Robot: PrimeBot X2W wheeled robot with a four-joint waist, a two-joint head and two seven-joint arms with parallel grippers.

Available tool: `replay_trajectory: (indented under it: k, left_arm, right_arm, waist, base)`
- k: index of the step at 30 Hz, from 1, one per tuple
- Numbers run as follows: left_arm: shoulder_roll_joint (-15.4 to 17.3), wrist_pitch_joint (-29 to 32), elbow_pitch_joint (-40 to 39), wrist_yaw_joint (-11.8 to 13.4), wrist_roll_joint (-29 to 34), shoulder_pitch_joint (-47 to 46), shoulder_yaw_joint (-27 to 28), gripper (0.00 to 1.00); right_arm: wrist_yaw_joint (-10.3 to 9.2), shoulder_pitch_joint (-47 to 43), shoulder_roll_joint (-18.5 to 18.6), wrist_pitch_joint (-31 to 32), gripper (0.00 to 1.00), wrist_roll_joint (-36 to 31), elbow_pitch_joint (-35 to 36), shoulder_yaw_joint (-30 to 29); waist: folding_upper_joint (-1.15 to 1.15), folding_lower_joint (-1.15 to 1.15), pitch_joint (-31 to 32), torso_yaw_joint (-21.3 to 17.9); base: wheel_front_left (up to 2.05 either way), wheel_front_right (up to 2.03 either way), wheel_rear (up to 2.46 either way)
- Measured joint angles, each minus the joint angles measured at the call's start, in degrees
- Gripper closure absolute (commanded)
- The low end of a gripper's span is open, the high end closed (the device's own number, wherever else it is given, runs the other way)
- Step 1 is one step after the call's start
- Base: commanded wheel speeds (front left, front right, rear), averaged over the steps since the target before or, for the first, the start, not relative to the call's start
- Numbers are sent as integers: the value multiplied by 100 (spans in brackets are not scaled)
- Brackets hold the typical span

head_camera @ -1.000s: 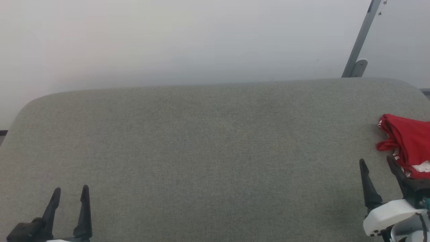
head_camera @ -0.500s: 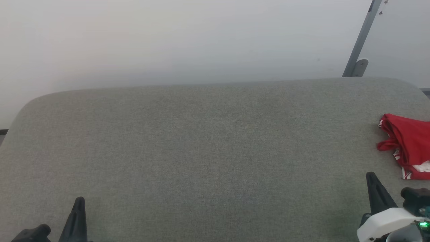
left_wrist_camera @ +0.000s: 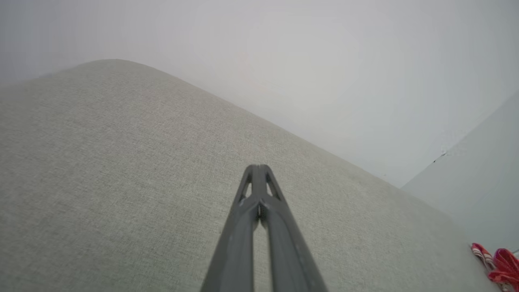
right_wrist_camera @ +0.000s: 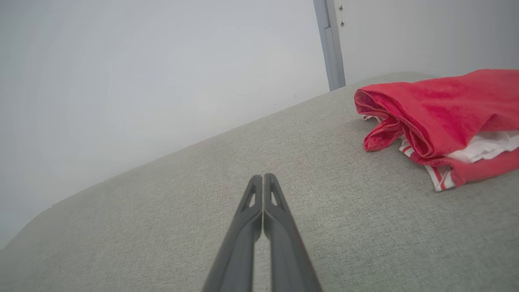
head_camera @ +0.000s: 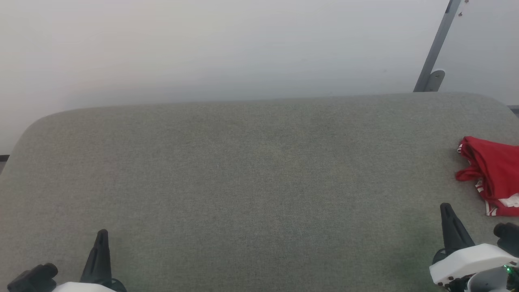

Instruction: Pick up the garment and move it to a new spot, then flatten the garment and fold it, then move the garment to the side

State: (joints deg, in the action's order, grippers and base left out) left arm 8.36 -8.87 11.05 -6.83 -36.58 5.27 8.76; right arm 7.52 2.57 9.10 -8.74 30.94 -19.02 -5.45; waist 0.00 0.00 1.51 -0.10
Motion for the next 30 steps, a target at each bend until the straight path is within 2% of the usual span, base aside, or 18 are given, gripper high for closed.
replay_trajectory:
  k: [12,30]
  left_arm:
    - [-110,271,41,-2,-979,-209,-41,100]
    - [-202,584,113,-10,-2118,-437,-90,100]
  right_arm:
    - [-3,34,-107,258,100,1048,65,-12]
    - [-3,122,-230,581,100,2332,185,-29]
  waist:
    - [0,0,-20,1]
    - [0,0,-48,3]
  base:
    - [0,0,0]
    - [0,0,0]
